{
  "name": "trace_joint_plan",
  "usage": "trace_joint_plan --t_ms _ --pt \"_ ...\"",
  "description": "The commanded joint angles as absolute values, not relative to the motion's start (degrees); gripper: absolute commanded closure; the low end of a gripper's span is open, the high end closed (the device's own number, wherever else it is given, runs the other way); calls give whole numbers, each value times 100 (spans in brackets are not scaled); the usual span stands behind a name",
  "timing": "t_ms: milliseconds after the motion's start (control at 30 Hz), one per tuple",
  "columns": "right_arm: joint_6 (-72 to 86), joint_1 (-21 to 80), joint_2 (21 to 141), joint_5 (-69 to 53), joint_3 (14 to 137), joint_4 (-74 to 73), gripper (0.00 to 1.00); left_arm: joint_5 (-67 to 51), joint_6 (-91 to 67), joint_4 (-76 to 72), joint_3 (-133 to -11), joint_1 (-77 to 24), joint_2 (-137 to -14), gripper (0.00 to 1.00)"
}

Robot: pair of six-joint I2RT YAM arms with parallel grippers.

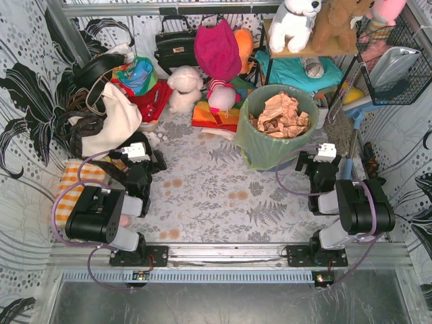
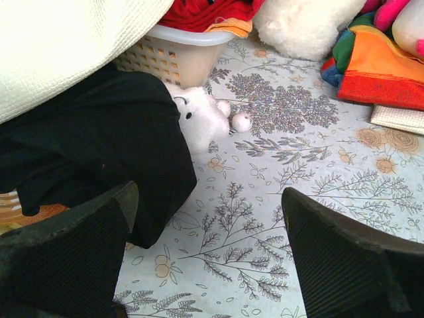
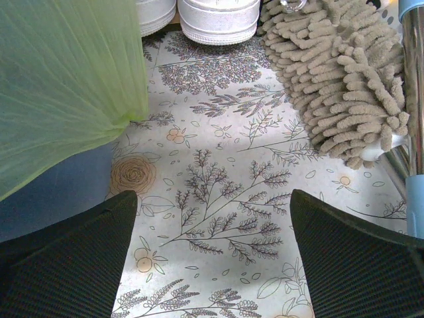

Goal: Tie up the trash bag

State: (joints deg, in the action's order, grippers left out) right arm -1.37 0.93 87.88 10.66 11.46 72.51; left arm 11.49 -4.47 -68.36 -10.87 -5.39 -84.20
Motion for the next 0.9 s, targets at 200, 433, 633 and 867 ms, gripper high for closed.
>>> trace_joint_plan --t_ms 200,433,633,867 --pt "-184 86 8807 1012 1099 7509 3 1073 -475 -6996 -1188 -490 -8420 2" --pt "-179 87 8807 1011 1099 7506 3 1064 -484 -6983 -1195 -483 -8420 2" --pt "-177 88 8809 993 1098 7507 3 1055 -485 -6987 -1194 -480 -8420 2" --pt "-177 91 8807 990 1099 7511 3 932 -518 -6914 -1233 -413 -8420 2"
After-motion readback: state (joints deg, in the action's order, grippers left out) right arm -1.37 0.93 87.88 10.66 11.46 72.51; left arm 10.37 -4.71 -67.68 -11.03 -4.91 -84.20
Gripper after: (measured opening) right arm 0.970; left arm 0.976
